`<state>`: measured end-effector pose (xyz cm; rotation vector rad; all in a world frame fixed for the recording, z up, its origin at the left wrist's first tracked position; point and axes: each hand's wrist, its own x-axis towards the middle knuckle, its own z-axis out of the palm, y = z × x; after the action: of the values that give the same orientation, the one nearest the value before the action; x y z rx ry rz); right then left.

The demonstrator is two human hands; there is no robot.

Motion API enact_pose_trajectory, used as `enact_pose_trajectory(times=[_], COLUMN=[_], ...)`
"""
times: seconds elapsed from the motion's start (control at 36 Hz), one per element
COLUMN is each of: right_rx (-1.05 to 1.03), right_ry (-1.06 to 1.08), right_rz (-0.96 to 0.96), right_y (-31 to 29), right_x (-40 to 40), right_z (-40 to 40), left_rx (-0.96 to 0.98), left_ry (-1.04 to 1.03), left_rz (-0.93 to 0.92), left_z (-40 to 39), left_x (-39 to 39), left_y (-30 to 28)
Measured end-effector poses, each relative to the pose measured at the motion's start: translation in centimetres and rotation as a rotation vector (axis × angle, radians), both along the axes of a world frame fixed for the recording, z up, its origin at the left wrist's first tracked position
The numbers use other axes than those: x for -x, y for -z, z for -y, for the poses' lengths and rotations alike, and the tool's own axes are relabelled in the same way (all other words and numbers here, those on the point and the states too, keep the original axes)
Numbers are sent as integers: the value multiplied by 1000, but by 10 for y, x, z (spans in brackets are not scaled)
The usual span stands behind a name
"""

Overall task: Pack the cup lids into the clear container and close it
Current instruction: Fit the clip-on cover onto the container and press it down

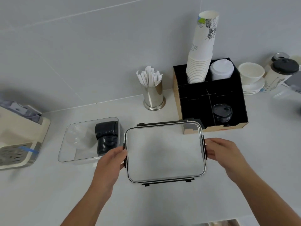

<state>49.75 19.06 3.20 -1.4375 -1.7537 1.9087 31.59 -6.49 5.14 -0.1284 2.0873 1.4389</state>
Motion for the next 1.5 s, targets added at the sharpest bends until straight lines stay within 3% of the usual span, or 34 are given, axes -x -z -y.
enact_pose_trajectory(times=[0.36,0.53,0.75,1.0,1.5], right_rx=[-130,-139,-97,-126,-168], right_ry=[-37,-19,13,-11,-3], right_rz=[-150,-193,-282,-270,-198], right_y=[-63,-78,-98,-106,-71], right_x=[60,91,131,165,209], right_z=[35,54,94,134,176], left_rx=[-157,-196,-378,-404,-465], left_ry=[-49,-199,-346,-467,-350], left_rz=[-138,-174,-109,-93,-122], left_z=[47,73,107,147,190], left_x=[35,57,88,119,179], left_y=[-51,-63,-72,-69,-30])
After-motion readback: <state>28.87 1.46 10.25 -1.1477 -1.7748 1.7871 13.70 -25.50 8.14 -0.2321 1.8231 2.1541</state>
